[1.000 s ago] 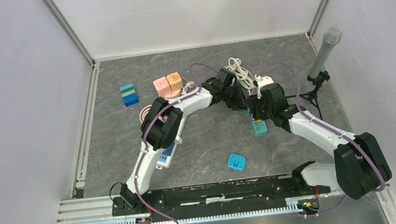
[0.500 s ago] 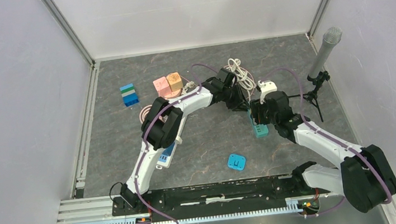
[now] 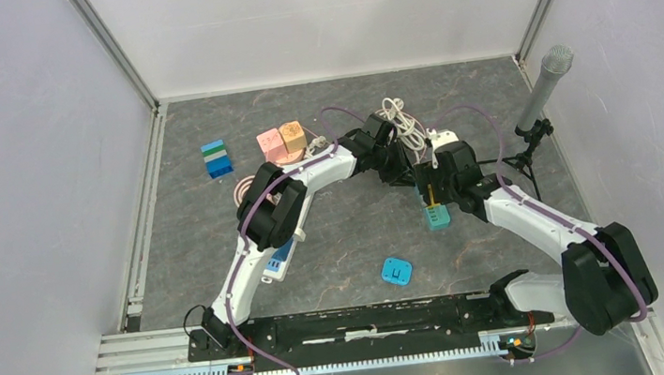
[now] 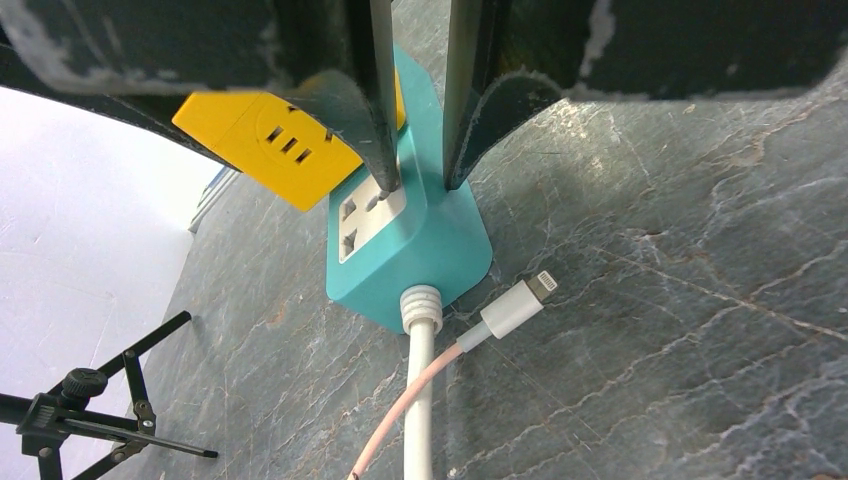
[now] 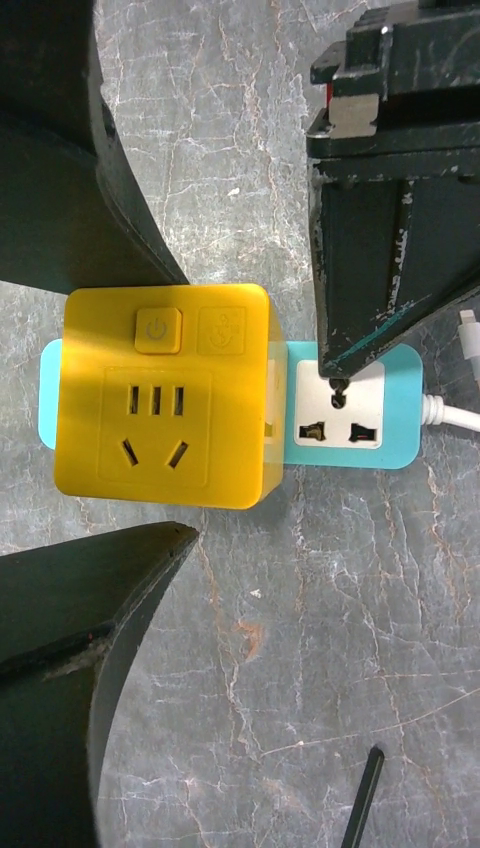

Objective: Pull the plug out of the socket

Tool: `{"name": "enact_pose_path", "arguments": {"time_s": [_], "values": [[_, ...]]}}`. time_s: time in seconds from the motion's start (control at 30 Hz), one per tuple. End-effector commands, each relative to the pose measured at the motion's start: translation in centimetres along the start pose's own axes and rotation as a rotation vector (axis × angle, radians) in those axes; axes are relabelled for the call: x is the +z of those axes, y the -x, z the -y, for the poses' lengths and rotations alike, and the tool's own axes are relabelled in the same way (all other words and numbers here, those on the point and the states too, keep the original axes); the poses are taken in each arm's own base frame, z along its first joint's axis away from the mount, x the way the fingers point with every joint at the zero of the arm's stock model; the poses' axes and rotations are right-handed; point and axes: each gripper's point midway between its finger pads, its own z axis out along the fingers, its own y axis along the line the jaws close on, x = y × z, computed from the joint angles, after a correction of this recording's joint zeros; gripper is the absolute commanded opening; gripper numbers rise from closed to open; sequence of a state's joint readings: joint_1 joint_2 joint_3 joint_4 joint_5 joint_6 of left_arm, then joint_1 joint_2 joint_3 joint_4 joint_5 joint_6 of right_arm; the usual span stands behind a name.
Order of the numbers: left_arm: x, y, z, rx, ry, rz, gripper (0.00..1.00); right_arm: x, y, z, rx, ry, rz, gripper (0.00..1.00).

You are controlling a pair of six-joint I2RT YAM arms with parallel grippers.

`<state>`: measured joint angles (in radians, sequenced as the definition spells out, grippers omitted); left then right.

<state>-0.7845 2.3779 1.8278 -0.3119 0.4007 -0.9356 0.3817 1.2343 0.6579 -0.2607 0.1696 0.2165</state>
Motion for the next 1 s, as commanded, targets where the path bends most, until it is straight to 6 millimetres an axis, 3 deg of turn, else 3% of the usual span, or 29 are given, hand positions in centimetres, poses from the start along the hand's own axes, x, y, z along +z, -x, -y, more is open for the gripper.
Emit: {"name": "enact_pose_path", "arguments": {"time_s": [0.0,0.3,0.6,0.77,0.9,0.97], "values": [[2.3,-6.2,-11.5,-0.069,0.337,-0.176,0.28,-0.1,1.8,-0.2,-0.020,0.009,0.043,0.76],[2.4,-6.4,-12.0,-0.079,0.351,-0.176,0.29,-2.2,5.0,-0.9,0.006,0.062,0.209,0.00],[2.3,-6.4,-12.9,-0.066,0.388,-0.171,0.29,-5.4,8.9,-1.4,0.043,0.115,0.415,0.00],[2.2,-6.6,-13.3,-0.056,0.398,-0.177,0.29,-5.9,9.2,-0.6,0.057,0.077,0.425,0.00],[2.4,-6.0,-11.0,-0.034,0.315,-0.175,0.31,-6.1,8.7,-0.2,0.065,0.055,0.395,0.00],[2.1,-5.2,-8.5,-0.006,0.224,-0.164,0.36,-6.1,8.2,-0.1,0.063,0.051,0.372,0.00]]}}
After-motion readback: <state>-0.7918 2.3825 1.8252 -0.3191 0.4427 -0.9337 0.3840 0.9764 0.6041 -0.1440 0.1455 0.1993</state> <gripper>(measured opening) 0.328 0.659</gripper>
